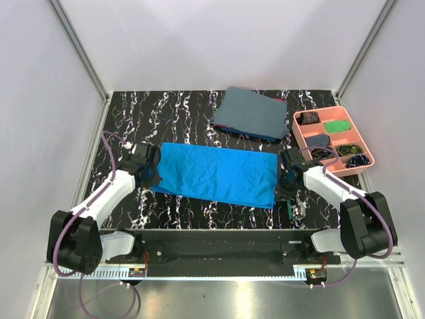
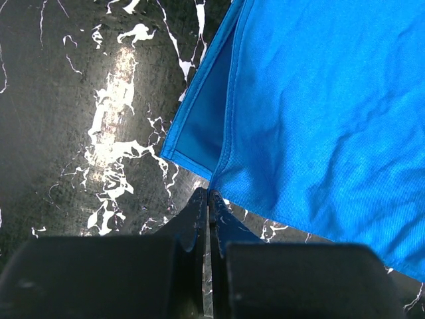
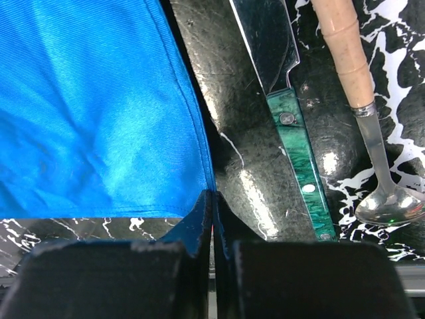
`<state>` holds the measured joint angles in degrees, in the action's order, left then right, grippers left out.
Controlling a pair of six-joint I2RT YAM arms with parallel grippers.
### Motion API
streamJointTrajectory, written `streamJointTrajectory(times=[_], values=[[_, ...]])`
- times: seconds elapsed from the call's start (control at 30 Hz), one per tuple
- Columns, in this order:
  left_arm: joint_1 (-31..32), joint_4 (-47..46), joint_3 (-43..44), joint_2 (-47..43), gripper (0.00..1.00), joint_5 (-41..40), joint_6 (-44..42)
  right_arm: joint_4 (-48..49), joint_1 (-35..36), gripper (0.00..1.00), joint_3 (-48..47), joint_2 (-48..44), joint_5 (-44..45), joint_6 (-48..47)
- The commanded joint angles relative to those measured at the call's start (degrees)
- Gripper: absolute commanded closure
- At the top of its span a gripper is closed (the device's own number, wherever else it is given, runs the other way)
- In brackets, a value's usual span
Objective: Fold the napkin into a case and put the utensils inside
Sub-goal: Smooth out the rectangle-folded napkin at the center of the board.
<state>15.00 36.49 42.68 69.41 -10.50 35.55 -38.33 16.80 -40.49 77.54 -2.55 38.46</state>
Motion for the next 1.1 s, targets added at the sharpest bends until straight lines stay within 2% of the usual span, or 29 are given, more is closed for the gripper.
streamJointTrajectory(times=[0.0, 0.43, 0.77, 1.07], values=[[-0.24, 0.33, 2.32, -2.26, 1.00, -1.26, -0.66, -0.61, -0.10, 1.00, -1.70, -1.86, -1.05, -0.57], [-0.33, 2.71, 3.55, 1.87, 1.00, -6.89, 0.22, -1.93, -0.18, 1.00, -1.96, -4.76, -4.31, -0.93], [-0.33, 3.68, 4.87, 6.35, 1.00, -11.20, 1.19, 0.44, -0.10, 1.00, -1.70, -0.90, -5.89, -1.81], [-0.33, 3.41, 6.19, 15.40, 1.00, -14.54, 3.03, 4.92, -0.10, 1.00, -0.38, 4.46, -9.76, -2.69]])
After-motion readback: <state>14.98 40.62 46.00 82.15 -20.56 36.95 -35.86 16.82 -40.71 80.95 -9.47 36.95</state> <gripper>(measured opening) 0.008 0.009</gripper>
